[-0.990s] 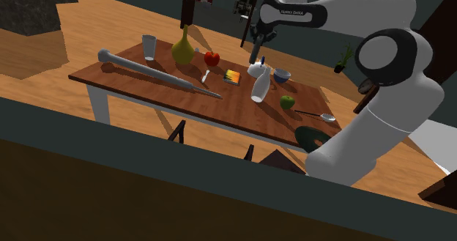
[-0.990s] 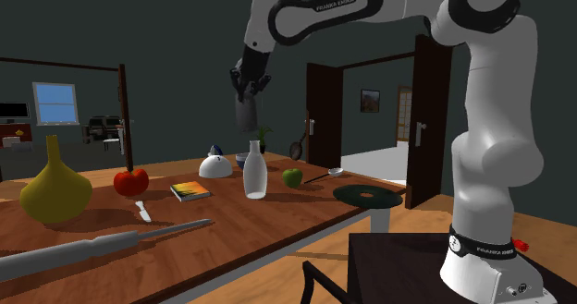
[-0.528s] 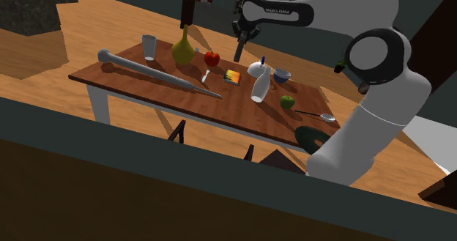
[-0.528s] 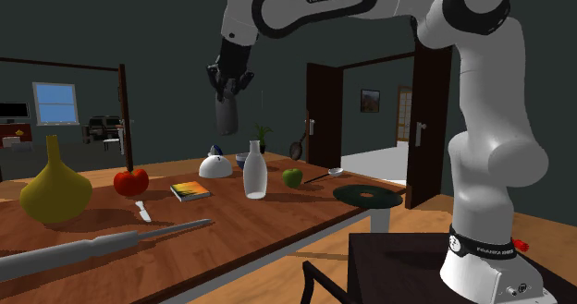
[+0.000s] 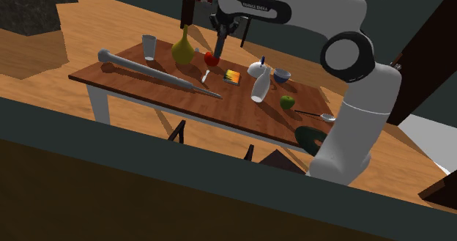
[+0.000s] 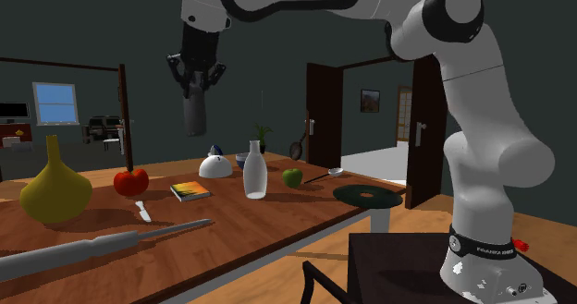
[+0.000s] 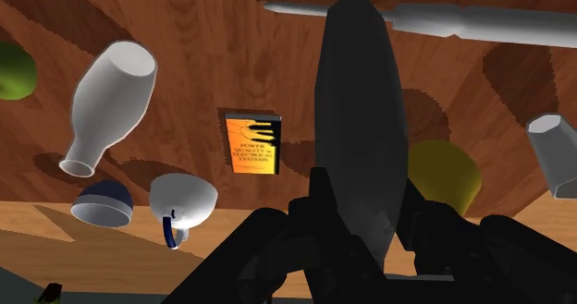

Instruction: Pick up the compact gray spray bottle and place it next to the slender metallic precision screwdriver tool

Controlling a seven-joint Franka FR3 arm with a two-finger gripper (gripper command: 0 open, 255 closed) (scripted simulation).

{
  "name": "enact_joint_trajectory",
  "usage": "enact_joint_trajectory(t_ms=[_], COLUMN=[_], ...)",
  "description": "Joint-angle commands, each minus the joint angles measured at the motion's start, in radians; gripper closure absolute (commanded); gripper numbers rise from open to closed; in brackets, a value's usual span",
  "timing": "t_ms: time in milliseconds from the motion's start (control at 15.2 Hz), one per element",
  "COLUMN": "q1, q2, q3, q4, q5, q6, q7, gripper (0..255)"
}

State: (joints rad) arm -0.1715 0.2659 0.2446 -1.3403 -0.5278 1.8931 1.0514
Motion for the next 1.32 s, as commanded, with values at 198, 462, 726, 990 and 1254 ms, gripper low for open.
enact_joint_trajectory(t_ms=[198, 462, 726, 990, 1254], q1=[0.11, 0.133, 0.121, 0.111, 0.104], q2=[0.169, 0.203, 0.182, 0.169, 0.161], q3=[0.018, 0.017, 0.017, 0.016, 0.014], q4=[0.253, 0.266, 0.181, 0.109, 0.046], q5=[-0.062, -0.076, -0.078, -0.082, -0.089], q6=[-0.127, -0.119, -0.062, -0.008, 0.041], q7=[0.057, 0.084, 0.113, 0.139, 0.165], gripper=[255, 255, 255, 255, 255])
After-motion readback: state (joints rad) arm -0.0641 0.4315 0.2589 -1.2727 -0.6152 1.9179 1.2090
